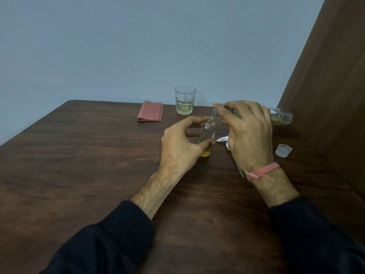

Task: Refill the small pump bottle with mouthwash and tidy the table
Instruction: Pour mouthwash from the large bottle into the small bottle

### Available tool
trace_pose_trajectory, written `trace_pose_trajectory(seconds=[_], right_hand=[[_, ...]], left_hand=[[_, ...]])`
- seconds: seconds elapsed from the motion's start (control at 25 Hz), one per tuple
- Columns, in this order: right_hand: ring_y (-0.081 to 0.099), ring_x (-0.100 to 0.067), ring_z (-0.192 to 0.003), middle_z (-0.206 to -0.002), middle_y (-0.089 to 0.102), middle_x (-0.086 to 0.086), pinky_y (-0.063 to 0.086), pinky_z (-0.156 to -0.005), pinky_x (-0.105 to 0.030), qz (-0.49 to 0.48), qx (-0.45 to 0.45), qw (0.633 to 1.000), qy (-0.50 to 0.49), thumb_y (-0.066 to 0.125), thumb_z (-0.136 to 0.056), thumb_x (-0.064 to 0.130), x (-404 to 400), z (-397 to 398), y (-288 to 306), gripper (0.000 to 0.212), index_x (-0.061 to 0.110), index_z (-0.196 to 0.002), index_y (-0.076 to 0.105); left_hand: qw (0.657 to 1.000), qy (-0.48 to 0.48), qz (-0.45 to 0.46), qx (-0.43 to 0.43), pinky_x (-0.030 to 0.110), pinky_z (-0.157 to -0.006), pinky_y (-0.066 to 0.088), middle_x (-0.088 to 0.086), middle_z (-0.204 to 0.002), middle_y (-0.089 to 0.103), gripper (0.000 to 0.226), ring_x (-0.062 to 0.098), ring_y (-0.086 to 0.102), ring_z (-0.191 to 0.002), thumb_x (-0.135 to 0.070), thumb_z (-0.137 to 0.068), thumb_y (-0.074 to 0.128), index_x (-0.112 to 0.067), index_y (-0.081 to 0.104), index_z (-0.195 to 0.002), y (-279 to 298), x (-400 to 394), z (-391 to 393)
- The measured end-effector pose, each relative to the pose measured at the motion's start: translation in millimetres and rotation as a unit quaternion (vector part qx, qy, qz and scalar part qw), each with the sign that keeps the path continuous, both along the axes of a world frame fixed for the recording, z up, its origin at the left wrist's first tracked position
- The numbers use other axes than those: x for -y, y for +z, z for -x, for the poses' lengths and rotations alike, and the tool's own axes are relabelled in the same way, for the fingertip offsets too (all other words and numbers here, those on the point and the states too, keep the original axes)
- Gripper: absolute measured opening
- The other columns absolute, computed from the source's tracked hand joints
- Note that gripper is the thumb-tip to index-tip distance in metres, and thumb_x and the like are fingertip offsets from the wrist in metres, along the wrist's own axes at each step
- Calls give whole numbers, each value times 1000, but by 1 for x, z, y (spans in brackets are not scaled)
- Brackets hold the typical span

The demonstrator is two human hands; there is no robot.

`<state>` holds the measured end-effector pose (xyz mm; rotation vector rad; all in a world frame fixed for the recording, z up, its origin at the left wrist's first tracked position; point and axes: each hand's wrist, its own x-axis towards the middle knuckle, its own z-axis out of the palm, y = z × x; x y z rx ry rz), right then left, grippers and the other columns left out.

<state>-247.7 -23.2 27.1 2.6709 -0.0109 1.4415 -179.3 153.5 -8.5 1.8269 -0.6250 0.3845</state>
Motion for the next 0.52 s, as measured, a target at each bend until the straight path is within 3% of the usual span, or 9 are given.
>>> trace_pose_trajectory(seconds=[0.24, 0.52], right_hand=[[63, -37, -124, -131, 72, -9, 45, -104, -55, -1, 1, 1000, 2, 81, -82, -5, -1, 1, 1, 69, 19, -146, 69], [63, -38, -123, -130, 72, -9, 45, -105, -55, -3, 0, 1000, 6, 82, -79, -6, -1, 1, 2, 71, 19, -145, 69]], left_hand=[[1000, -7, -1, -6, 4, -77, 57, -32, -112, 75, 64, -15, 75, -98, -40, -73, 107, -45, 78, -129, 0, 0, 0], [1000, -11, 2, -4, 5, -77, 57, -29, -115, 77, 64, -13, 76, -100, -36, -74, 107, -40, 79, -131, -1, 1, -1]])
